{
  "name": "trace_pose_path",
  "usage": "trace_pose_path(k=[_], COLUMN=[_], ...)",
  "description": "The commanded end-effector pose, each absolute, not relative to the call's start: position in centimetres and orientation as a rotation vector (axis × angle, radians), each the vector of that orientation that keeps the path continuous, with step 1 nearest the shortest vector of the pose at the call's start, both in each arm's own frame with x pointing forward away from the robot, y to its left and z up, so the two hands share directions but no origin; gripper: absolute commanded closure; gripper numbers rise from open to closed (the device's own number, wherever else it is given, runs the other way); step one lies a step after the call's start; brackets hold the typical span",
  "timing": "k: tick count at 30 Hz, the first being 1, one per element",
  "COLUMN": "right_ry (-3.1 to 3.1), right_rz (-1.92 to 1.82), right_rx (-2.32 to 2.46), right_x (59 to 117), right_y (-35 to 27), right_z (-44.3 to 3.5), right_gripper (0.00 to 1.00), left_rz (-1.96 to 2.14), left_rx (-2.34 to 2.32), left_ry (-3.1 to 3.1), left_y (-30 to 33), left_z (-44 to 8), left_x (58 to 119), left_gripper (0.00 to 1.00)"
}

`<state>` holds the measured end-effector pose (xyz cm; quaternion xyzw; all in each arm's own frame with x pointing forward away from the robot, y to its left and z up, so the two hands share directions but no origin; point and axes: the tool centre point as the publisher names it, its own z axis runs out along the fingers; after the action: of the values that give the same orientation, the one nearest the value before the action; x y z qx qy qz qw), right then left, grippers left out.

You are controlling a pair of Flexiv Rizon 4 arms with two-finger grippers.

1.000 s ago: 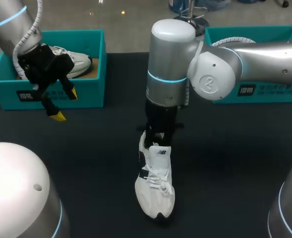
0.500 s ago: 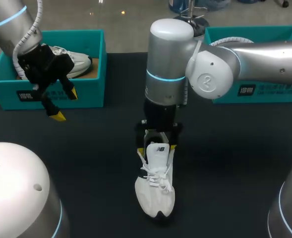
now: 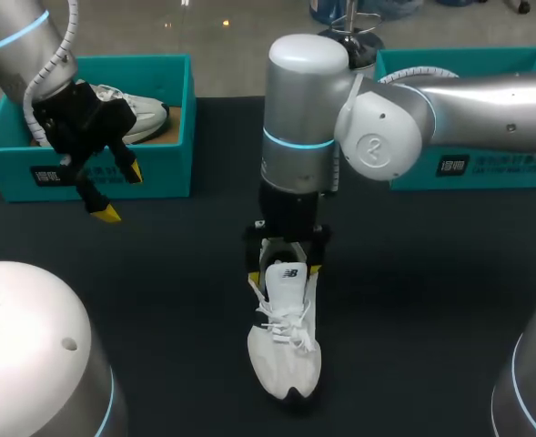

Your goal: Take the shoe out of the shoebox, open the shoe tongue, remove and reinsert the insole, then place the shoe into the shoebox

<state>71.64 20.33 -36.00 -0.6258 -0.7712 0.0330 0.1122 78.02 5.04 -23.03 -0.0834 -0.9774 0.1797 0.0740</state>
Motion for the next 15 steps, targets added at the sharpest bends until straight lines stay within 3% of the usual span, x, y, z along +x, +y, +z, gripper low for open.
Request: trace_pose_path(k=[1, 15], right_ry=[-2.268, -2.268], right_rz=[0.114, 0.119], right_rx=[-1.852, -1.876], right_x=[71.5, 71.3], right_y=[20.5, 20.5], right_z=[-35.8, -34.7], right_gripper=[0.0, 0.0], left_rz=[0.537, 0.537], left_rx=[-0.25, -0.25], left_ry=[-2.935, -2.935], left_y=[5.1, 5.1], left_z=[-23.0, -23.0], left_x=[78.0, 78.0], left_gripper=[0.0, 0.0])
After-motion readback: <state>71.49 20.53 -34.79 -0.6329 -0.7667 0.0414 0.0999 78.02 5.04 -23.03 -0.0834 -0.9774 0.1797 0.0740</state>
